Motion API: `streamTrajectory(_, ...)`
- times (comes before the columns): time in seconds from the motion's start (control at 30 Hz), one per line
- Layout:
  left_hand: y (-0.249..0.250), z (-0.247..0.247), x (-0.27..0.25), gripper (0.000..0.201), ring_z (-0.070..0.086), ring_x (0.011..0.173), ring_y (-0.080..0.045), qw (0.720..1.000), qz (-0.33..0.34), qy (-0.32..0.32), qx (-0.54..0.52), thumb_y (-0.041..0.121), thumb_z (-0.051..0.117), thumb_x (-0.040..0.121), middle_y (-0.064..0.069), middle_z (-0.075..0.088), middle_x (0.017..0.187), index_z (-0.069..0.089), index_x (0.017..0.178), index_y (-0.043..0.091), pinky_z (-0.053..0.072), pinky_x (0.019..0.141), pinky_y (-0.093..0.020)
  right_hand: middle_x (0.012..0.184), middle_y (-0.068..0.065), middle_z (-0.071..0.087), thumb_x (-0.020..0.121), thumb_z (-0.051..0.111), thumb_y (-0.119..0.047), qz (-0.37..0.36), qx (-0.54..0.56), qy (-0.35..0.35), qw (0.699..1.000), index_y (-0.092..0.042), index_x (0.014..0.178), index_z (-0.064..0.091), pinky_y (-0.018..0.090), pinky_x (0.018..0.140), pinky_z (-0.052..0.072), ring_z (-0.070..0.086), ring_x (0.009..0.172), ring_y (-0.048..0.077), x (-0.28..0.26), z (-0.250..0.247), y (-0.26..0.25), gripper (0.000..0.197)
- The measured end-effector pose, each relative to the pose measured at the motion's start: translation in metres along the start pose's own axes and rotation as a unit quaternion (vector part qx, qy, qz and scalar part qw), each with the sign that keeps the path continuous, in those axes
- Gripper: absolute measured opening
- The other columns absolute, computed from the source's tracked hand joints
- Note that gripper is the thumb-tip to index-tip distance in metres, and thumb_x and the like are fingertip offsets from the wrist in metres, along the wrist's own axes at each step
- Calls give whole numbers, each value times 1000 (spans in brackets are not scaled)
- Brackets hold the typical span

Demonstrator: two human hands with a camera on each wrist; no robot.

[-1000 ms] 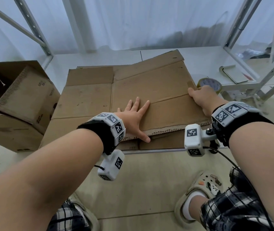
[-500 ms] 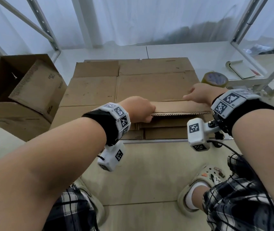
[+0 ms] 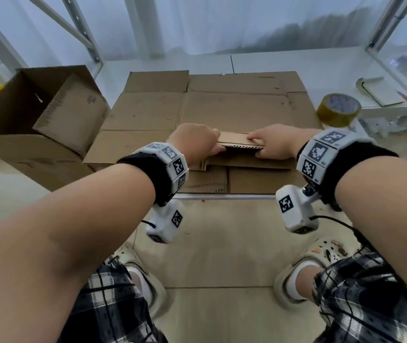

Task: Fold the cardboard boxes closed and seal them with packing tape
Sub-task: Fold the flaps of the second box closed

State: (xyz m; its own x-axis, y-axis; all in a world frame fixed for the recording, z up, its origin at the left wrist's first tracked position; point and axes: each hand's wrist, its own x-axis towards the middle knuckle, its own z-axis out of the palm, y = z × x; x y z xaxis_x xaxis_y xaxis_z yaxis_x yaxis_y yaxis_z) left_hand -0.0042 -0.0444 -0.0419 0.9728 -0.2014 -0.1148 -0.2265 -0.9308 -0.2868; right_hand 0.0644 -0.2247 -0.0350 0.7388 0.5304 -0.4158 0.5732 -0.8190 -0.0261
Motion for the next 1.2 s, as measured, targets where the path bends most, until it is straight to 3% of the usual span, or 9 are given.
streamTrajectory(0.23, -43, 35, -27, 26, 61, 99, -29, 989, -105, -100, -17, 20, 43, 97, -10, 62, 111, 51, 118, 8, 43, 69, -35, 137, 11, 50, 95, 50, -17, 5, -86, -20, 996, -20, 150, 27, 35, 91, 46, 53, 119, 28, 5, 11, -11, 59)
streamTrajectory(0.33, -62, 44, -37, 39, 60, 104, -30, 971, -186, -122, -91, 25, 46, 94, -11, 60, 118, 43, 131, 11, 44, 77, -38, 139, 11, 49, 94, 46, -14, 20, -69, -10, 997, -20, 147, 33, 37, 97, 46, 51, 121, 29, 7, 7, -10, 55)
streamTrajectory(0.43, -68, 42, -40, 55, 57, 108, -30, 960, -197, -135, -147, 35, 54, 89, -10, 57, 124, 35, 138, 17, 44, 82, -38, 136, 10, 51, 92, 49, -16, 23, -45, 5, 999, -19, 141, 39, 42, 98, 46, 51, 120, 29, 9, 3, -14, 50)
streamTrajectory(0.53, -61, 36, -36, 47, 58, 105, -30, 966, -171, -105, -165, 37, 53, 92, -11, 58, 120, 39, 130, 14, 46, 82, -39, 127, 7, 56, 95, 50, -24, -23, -60, 64, 996, -23, 136, 43, 42, 86, 50, 56, 111, 29, 10, 2, -28, 41)
streamTrajectory(0.67, -62, 23, -32, 48, 53, 117, -30, 958, -174, -41, -222, 38, 47, 96, -11, 54, 132, 39, 140, 19, 45, 94, -41, 107, 6, 66, 94, 43, -7, -47, -84, 200, 975, -23, 121, 55, 35, 70, 51, 63, 90, 29, 12, -4, -38, 34)
streamTrajectory(0.8, -76, 0, -36, 47, 57, 112, -28, 930, -213, 81, -290, 38, 48, 97, -8, 59, 126, 39, 141, 23, 44, 90, -35, 101, 7, 68, 92, 43, -2, -20, -39, 294, 955, -20, 114, 60, 34, 70, 51, 64, 87, 29, 5, -27, -36, 34)
streamTrajectory(0.93, -78, -28, -41, 85, 58, 108, -32, 906, -209, 125, -347, 42, 63, 88, -14, 59, 121, 9, 151, 24, 40, 83, -31, 105, 11, 67, 93, 39, -1, -12, -43, 322, 946, -20, 121, 59, 32, 68, 42, 62, 93, 33, -6, -52, -40, 39)
streamTrajectory(1.07, -91, -51, -48, 113, 55, 116, -29, 896, -208, 151, -361, 43, 73, 78, -13, 53, 132, -15, 149, 35, 39, 91, -32, 101, 12, 67, 90, 41, 4, -10, -78, 351, 933, -21, 124, 55, 31, 63, 39, 64, 89, 34, -14, -78, -46, 45)
streamTrajectory(1.2, -99, -63, -62, 118, 65, 93, -28, 880, -216, 209, -367, 33, 74, 80, -14, 64, 114, -25, 143, 40, 48, 83, -35, 98, 10, 67, 86, 39, 8, -19, -102, 374, 921, -18, 127, 52, 30, 60, 36, 64, 84, 31, -23, -102, -56, 50)
